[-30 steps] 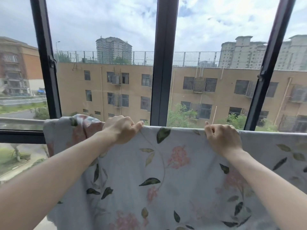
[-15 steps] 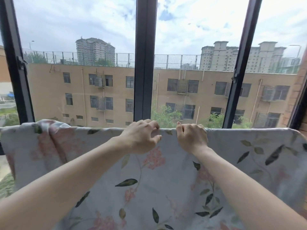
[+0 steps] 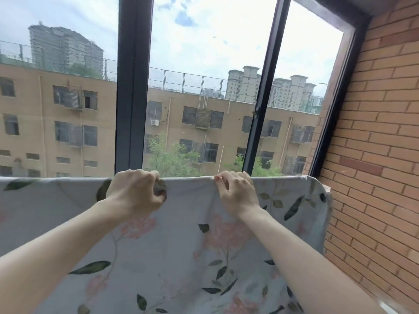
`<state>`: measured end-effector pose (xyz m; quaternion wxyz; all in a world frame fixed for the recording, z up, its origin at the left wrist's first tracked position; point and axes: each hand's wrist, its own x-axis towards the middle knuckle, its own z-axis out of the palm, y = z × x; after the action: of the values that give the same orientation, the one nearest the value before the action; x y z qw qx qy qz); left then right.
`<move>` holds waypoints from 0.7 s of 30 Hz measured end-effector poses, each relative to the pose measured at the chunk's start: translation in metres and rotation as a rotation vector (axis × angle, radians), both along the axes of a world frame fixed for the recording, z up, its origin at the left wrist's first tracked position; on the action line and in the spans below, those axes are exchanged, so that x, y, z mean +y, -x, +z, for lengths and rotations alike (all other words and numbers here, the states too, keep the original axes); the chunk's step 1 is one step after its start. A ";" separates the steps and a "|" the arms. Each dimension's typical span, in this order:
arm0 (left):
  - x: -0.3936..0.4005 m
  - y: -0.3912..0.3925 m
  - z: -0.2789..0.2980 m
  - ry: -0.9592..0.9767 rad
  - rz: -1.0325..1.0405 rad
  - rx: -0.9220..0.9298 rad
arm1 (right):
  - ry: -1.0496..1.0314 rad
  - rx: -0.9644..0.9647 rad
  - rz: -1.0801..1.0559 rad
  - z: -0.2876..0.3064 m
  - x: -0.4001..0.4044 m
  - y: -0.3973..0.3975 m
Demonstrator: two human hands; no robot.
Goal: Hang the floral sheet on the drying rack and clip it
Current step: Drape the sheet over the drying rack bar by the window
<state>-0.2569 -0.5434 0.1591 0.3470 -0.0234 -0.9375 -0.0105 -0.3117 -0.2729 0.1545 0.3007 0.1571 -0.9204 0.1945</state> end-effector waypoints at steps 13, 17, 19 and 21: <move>0.022 -0.003 0.008 -0.055 0.126 -0.071 | -0.018 -0.050 -0.147 0.003 0.151 0.059; 0.026 -0.007 0.010 -0.066 0.163 -0.090 | 0.004 -0.059 -0.194 0.005 0.187 0.073; 0.028 -0.009 0.011 -0.074 0.180 -0.103 | 0.019 -0.043 -0.205 0.003 0.206 0.079; 0.030 -0.009 0.013 -0.088 0.186 -0.119 | 0.016 -0.012 -0.196 0.001 0.218 0.084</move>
<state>-0.2477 -0.5131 0.1723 0.2910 0.0798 -0.9532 -0.0208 -0.3956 -0.0554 0.1551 0.3139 0.0630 -0.9315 0.1725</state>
